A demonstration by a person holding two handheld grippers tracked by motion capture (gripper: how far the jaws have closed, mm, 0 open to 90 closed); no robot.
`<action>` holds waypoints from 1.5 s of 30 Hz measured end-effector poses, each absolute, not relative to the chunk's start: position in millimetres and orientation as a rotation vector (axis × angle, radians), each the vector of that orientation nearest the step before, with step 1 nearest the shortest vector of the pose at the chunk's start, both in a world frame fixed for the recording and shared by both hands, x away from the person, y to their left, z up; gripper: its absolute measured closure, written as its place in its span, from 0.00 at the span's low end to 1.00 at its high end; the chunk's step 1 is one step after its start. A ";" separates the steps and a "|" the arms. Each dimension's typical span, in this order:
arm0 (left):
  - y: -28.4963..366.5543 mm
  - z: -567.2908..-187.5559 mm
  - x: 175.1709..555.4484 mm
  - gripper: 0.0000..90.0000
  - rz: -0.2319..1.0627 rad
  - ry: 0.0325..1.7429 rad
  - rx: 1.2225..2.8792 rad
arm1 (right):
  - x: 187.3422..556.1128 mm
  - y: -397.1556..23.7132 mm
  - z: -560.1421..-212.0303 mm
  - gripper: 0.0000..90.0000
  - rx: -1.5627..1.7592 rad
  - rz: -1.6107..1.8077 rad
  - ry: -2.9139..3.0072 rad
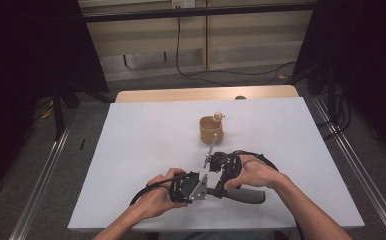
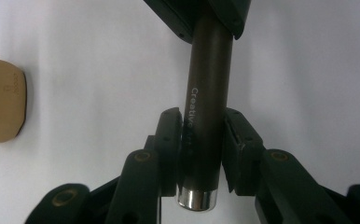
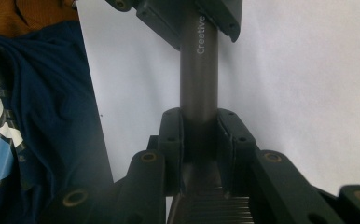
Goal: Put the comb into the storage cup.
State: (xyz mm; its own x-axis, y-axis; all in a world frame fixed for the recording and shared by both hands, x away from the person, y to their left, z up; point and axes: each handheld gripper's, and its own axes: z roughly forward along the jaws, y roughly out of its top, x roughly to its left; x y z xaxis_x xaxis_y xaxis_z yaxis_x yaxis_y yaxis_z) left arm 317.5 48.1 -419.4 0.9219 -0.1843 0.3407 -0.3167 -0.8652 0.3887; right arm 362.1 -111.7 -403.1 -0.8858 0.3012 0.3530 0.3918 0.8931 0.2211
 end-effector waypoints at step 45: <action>67.1 -415.9 337.0 0.81 0.269 -0.016 2.539 | 362.0 -160.7 -362.0 0.22 -0.807 -0.865 -2.862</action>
State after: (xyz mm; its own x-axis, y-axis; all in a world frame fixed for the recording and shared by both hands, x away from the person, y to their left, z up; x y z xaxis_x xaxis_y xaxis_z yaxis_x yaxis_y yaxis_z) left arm 337.0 67.1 -415.9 0.9796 0.0471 0.1955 -0.0699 -0.8317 0.5508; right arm 362.0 -160.7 -362.0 -0.8632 0.4692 0.1867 0.4940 0.7081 0.5045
